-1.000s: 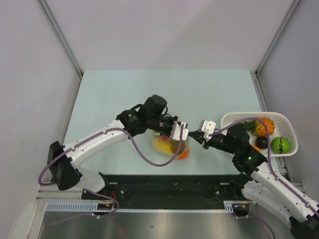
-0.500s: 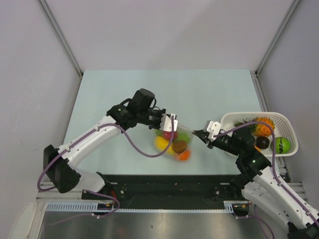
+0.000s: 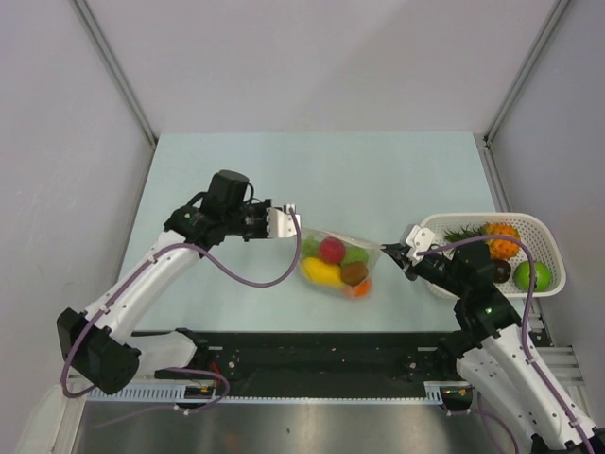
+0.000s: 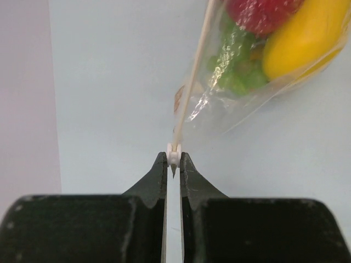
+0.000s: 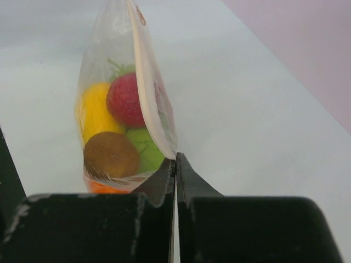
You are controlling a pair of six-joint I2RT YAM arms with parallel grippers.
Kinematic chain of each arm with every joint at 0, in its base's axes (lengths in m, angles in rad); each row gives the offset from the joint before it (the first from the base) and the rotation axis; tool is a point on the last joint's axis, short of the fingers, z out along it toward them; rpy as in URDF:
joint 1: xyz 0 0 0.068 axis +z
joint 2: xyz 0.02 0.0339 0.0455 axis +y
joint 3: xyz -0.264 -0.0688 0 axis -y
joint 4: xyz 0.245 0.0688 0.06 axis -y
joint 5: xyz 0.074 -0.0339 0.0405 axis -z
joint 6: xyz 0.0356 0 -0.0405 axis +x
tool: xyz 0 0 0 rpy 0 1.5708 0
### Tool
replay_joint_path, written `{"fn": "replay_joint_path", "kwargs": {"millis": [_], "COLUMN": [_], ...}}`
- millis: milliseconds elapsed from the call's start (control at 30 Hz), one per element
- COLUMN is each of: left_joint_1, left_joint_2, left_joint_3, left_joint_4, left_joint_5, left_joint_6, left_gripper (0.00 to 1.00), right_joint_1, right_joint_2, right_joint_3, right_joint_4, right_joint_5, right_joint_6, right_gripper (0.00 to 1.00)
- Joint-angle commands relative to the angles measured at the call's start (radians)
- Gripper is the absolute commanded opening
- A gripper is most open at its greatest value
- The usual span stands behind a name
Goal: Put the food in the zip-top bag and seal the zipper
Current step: Zip the zipper food storage bag at the center of the board, then place the zipper food storage bag at the center of the board.
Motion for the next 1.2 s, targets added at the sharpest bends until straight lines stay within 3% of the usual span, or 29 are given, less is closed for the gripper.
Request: {"fn": "replay_joint_path", "kwargs": {"millis": [0, 400, 600, 867, 1133, 1167], "left_joint_1": [0.061, 0.072, 0.072, 0.109, 0.181, 0.187], "left_joint_2": [-0.072, -0.215, -0.230, -0.010, 0.300, 0.330], "left_joint_3": [-0.021, 0.053, 0.015, -0.013, 0.126, 0.151], "left_joint_4": [0.013, -0.083, -0.056, 0.137, 0.323, 0.320], "left_joint_5": [-0.076, -0.032, -0.082, -0.191, -0.216, -0.214], "left_joint_6": [0.010, -0.176, -0.216, -0.300, -0.446, -0.476], "left_gripper": [0.01, 0.00, 0.00, 0.00, 0.05, 0.06], "right_joint_1": [-0.031, -0.023, 0.022, -0.054, -0.066, -0.069], "right_joint_2": [-0.014, 0.085, 0.260, 0.741, 1.007, 1.032], "right_joint_3": [-0.001, 0.125, 0.186, 0.312, 0.433, 0.494], "right_joint_4": [0.014, 0.022, 0.081, 0.198, 0.330, 0.310], "right_joint_5": [-0.002, -0.129, -0.059, -0.082, -0.007, -0.002], "right_joint_6": [-0.030, 0.080, 0.105, 0.161, 0.140, 0.140], "right_gripper": [0.00, 0.00, 0.00, 0.00, 0.01, 0.06]}}
